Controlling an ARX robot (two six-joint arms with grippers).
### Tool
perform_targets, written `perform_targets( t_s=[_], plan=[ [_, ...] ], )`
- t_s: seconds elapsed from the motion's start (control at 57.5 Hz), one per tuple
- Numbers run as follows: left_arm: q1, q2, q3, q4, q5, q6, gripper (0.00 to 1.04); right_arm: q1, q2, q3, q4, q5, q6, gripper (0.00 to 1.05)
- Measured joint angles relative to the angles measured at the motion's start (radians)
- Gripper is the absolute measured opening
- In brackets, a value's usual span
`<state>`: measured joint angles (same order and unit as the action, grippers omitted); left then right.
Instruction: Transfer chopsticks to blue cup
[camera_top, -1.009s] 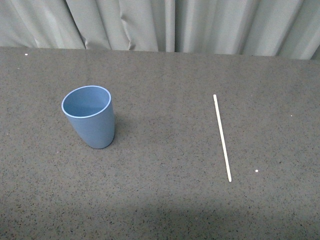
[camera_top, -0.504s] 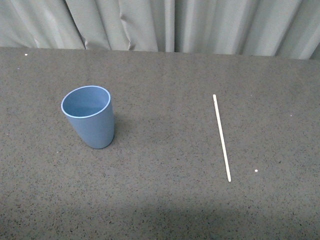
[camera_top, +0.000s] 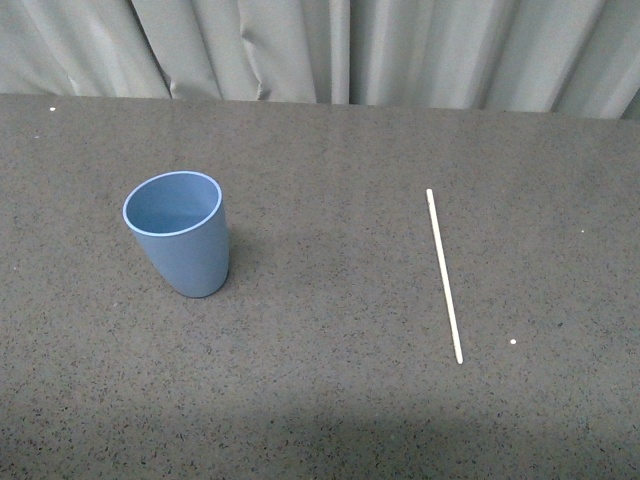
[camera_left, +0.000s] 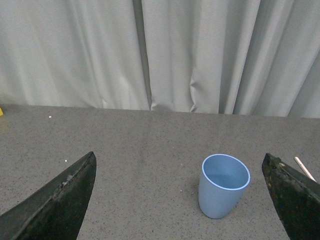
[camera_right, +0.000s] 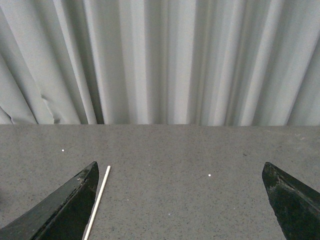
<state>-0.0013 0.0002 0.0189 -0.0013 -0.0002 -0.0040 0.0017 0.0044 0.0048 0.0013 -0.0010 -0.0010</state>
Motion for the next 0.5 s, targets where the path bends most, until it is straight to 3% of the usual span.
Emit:
perform_targets(
  t_s=[0.052,0.087,0.191,0.296,0.504],
  plan=[
    [0.000,0.000,0.000,0.000,0.000,0.000,0.98,0.018,0.069,0.022,-0.039,0.131,-0.099,0.95],
    [0.000,0.000,0.000,0.000,0.000,0.000,0.98,0.016,0.159,0.033,-0.008,0.145,-0.148,0.95],
    [0.000,0.000,0.000,0.000,0.000,0.000,0.98,0.015,0.430,0.078,0.111,0.056,-0.142,0.95],
    [0.000,0.000,0.000,0.000,0.000,0.000,0.98,0.032,0.705,0.171,0.132,-0.045,-0.048,0.95],
    [0.000,0.000,0.000,0.000,0.000,0.000,0.98,0.119,1.175,0.384,0.193,-0.076,0.031,0.95]
  ],
)
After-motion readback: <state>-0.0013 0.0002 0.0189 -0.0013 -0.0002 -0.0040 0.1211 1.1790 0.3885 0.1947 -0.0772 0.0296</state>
